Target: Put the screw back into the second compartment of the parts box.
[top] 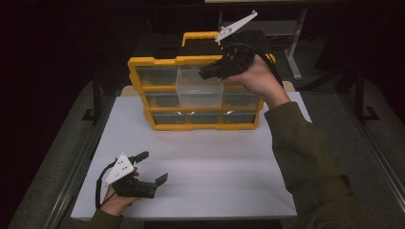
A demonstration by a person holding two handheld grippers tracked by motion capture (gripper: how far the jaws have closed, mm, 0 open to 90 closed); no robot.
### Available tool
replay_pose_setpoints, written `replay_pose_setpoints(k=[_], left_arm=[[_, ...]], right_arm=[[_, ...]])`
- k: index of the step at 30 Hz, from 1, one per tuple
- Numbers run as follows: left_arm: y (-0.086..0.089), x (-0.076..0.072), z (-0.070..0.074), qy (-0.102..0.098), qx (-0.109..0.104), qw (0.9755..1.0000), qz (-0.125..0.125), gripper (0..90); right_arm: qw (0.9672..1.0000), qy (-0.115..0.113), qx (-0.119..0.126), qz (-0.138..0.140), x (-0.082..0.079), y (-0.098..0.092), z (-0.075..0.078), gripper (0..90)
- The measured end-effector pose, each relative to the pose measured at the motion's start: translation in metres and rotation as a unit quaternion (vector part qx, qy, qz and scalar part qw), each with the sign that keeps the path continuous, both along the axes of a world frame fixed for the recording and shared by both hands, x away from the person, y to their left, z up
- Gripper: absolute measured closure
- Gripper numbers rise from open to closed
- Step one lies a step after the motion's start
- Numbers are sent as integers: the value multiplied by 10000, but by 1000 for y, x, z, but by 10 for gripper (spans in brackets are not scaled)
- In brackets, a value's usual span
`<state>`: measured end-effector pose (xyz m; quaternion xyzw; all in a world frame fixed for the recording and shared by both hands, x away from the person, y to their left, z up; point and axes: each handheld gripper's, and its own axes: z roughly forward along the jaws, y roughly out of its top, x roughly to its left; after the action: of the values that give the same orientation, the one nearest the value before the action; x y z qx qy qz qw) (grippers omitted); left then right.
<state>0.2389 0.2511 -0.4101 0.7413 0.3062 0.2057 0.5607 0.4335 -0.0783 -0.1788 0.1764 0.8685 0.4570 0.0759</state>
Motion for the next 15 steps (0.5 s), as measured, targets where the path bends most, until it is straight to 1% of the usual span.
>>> replay_pose_setpoints(k=[3, 5, 7, 9, 10, 11, 14, 15], left_arm=[[0, 0, 0, -2, -7, 10000, 1, 0], [0, 0, 0, -7, 17, 10000, -4, 0], [1, 0, 0, -4, 10, 10000, 3, 0], [1, 0, 0, -7, 14, 10000, 1, 0], [0, 0, 0, -8, 9, 10000, 2, 0], [0, 0, 0, -5, 17, 10000, 2, 0], [0, -1, 0, 24, 8, 10000, 18, 0], [1, -1, 0, -5, 10, 10000, 20, 0]], right_arm=[[10000, 8, 3, 56, -1, -3, 1, 856], [10000, -3, 41, 83, -3, -5, 2, 879], [9999, 19, 61, 97, -6, -5, 3, 887], [9999, -23, 68, 150, -9, -6, 4, 888], [9998, -7, 71, 188, -11, -6, 4, 889], [9997, -49, 66, 236, -13, -6, 5, 889], [9995, -49, 76, 303, -19, -6, 6, 889], [9994, -60, 93, 324, -20, -6, 6, 889]])
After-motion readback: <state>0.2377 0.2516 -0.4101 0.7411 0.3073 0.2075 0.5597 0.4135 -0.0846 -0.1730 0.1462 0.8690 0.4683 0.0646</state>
